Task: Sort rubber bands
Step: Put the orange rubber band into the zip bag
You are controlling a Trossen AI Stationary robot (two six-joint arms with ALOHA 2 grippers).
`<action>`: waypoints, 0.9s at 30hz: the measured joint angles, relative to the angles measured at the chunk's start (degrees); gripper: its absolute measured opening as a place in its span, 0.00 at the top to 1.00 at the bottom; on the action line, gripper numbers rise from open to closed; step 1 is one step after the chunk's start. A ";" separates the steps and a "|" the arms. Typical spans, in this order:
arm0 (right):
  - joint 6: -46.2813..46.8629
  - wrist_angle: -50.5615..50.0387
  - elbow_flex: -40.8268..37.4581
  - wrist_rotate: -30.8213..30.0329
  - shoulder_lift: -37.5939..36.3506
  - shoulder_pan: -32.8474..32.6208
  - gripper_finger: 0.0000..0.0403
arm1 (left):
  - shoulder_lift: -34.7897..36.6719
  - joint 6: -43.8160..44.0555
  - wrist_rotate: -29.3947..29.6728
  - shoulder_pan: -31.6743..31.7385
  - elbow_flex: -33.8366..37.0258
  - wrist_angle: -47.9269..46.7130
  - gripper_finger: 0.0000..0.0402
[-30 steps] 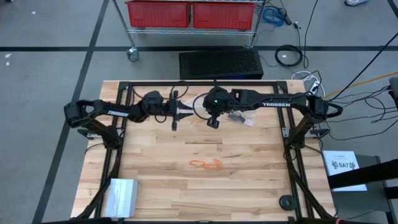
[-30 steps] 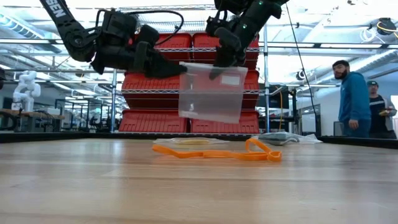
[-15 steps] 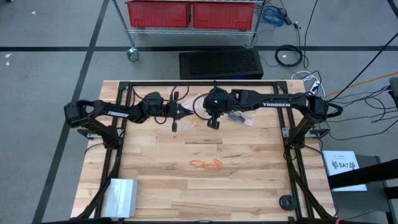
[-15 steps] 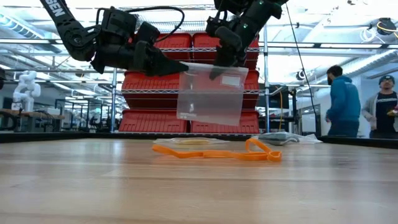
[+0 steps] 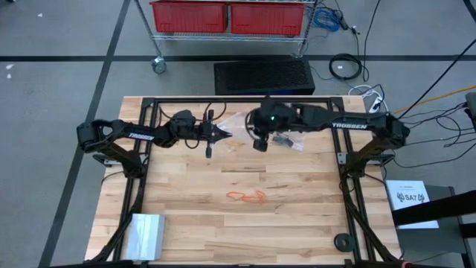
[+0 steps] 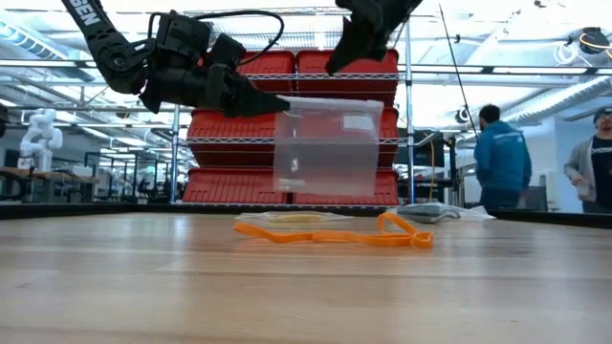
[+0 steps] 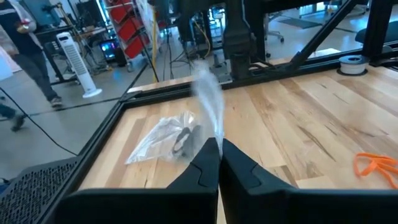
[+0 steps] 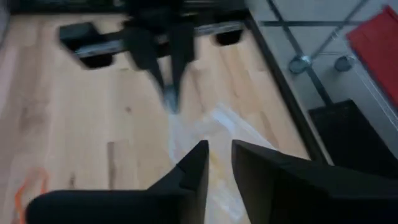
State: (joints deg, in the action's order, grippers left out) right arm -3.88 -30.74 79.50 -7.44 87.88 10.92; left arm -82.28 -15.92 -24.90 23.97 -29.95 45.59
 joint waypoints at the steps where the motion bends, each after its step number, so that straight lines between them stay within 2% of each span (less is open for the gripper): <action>1: -0.43 -0.13 0.01 0.10 0.15 -0.55 0.86 | 0.00 0.00 0.09 0.00 0.00 0.03 0.99; 4: -2.01 -0.97 -0.07 0.24 2.06 -2.47 0.96 | -0.02 0.02 0.94 0.00 0.00 -0.02 1.00; 6: -3.12 -0.96 -0.17 0.04 3.28 -3.30 0.98 | -0.02 0.08 1.07 0.00 0.00 -0.05 1.00; 9: -3.19 -1.11 -0.17 -0.20 5.21 -3.76 0.99 | -0.02 0.13 1.15 0.00 0.00 -0.10 1.00; 13: -4.45 -1.27 -0.17 -4.57 6.87 -3.46 1.00 | -0.02 0.15 1.15 0.00 0.00 -0.28 1.00; 27: -5.39 -0.69 -0.15 -5.90 6.40 -3.04 1.00 | -0.02 0.20 1.17 0.00 0.00 -0.86 1.00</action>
State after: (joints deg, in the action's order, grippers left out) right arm -9.28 -31.43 79.35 -13.34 94.28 7.88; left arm -82.30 -15.73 -23.73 23.97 -29.95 44.73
